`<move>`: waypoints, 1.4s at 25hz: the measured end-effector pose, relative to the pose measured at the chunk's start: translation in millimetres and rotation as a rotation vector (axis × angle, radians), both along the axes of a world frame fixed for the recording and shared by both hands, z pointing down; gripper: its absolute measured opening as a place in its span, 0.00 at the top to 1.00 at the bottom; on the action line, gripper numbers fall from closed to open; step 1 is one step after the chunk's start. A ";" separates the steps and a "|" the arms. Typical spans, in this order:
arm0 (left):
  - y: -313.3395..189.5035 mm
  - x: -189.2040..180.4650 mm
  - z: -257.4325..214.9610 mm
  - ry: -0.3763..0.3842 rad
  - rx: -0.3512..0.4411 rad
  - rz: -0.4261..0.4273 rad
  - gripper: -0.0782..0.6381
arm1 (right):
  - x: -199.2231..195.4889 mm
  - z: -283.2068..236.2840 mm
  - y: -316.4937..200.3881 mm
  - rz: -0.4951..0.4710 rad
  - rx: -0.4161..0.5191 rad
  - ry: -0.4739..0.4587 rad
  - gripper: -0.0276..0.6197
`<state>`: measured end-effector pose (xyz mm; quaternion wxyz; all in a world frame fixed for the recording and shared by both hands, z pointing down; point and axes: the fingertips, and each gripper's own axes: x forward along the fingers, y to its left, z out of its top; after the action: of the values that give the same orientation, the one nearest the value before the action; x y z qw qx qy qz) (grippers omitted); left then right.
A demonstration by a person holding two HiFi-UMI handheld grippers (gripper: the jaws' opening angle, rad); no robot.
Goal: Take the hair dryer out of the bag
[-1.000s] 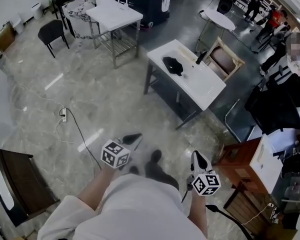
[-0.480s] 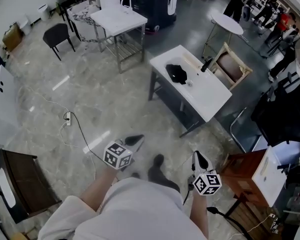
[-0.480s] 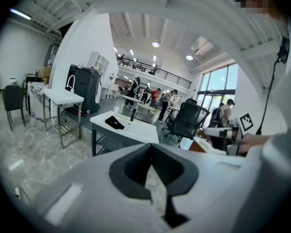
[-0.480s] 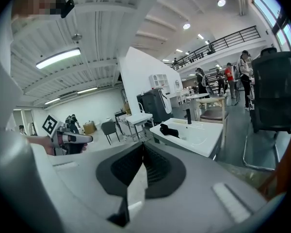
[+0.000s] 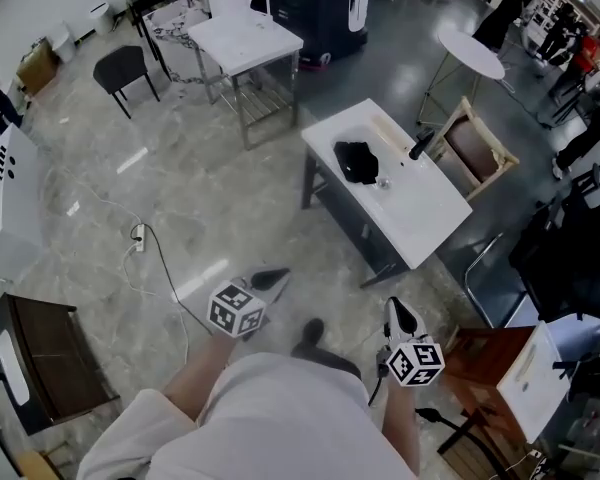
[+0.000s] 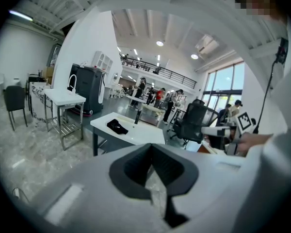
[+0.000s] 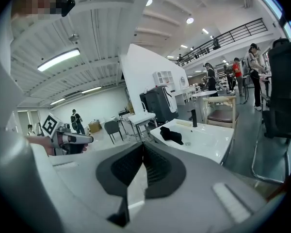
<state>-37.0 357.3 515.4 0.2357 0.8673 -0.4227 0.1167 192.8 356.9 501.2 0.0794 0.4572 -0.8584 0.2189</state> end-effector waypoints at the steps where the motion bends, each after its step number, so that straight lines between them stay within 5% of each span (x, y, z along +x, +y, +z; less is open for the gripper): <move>1: -7.3 2.7 -1.5 0.002 0.003 -0.004 0.89 | 2.5 -0.5 -8.4 -0.007 0.000 0.000 0.95; 16: -83.8 29.9 1.4 0.031 -0.007 -0.123 0.89 | 35.5 14.6 -97.5 -0.103 -0.023 0.002 0.95; 35: -140.8 22.5 11.5 0.057 -0.016 -0.109 0.89 | 24.3 32.1 -155.4 -0.107 -0.070 0.022 0.95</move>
<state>-14.4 216.5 526.9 0.2606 0.8440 -0.4614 0.0825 217.1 201.6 533.4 0.1163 0.4100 -0.8724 0.2394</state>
